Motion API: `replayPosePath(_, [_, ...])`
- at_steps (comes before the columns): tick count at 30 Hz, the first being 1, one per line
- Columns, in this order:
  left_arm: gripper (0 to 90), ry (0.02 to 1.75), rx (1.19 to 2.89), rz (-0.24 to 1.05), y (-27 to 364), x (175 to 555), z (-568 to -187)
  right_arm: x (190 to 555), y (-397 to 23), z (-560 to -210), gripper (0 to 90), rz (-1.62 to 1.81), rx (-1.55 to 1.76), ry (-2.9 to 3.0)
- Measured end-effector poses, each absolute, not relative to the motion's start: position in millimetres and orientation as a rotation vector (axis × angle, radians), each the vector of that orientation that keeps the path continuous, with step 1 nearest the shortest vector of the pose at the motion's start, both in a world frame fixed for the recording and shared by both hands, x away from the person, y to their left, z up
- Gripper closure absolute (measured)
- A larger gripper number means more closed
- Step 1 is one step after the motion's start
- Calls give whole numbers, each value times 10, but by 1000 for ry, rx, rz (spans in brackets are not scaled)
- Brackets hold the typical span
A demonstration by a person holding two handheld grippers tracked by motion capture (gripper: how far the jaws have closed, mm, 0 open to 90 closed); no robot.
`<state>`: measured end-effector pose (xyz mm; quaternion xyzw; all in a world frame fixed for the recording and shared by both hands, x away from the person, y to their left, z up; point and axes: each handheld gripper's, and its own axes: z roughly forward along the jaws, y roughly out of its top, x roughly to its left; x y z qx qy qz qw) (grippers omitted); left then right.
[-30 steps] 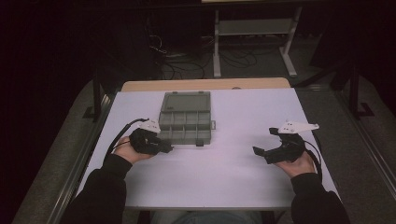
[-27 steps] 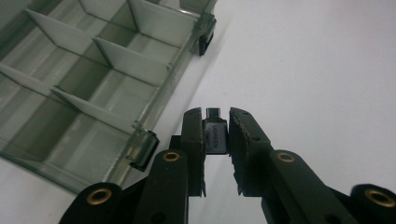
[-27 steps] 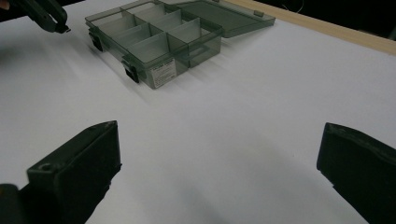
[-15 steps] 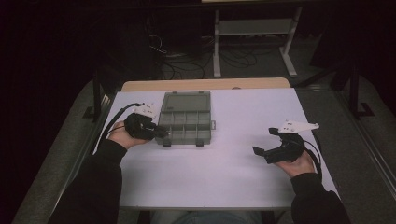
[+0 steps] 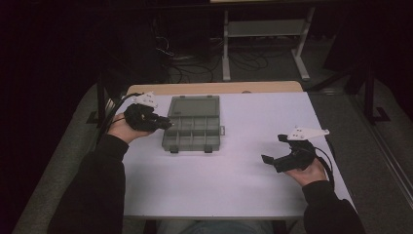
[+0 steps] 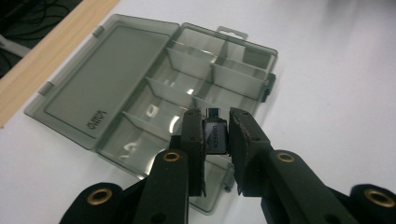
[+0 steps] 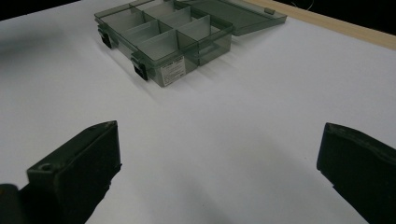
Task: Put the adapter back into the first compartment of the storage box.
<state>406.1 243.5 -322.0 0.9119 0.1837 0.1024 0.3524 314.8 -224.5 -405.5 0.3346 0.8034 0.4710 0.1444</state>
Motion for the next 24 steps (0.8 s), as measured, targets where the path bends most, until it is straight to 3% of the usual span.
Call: replayPosePath(24, [759, 586, 2328, 296, 2614, 4486, -3429, 3160, -2239, -4076, 0, 1344, 972, 2334])
